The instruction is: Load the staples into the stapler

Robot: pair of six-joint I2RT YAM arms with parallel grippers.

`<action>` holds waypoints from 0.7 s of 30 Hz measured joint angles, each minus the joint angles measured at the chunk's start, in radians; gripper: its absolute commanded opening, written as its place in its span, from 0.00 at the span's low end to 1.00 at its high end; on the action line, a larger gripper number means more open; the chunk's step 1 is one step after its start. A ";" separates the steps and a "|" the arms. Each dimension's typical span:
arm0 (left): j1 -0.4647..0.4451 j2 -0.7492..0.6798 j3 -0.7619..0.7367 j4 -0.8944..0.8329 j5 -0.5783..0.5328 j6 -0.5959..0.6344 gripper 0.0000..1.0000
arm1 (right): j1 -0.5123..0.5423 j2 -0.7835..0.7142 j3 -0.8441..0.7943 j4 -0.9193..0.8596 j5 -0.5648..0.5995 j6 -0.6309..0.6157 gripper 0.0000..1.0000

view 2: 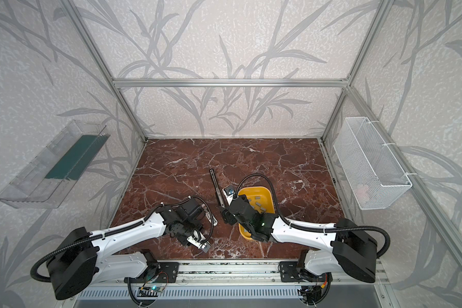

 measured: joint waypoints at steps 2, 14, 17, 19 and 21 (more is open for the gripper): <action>0.000 0.005 0.003 -0.002 0.000 -0.001 0.41 | 0.000 0.000 0.000 0.000 0.000 0.000 0.80; 0.000 0.056 0.025 -0.014 -0.019 0.000 0.23 | 0.000 -0.001 0.000 0.000 0.000 0.000 0.80; 0.000 0.056 0.029 -0.018 -0.024 -0.002 0.22 | 0.000 -0.001 0.000 0.000 0.000 0.000 0.80; 0.000 0.056 0.030 -0.018 -0.028 -0.002 0.16 | 0.000 -0.001 0.000 0.000 -0.001 0.001 0.80; 0.000 0.056 0.030 -0.019 -0.031 -0.002 0.08 | 0.000 -0.001 0.000 0.000 -0.001 0.003 0.80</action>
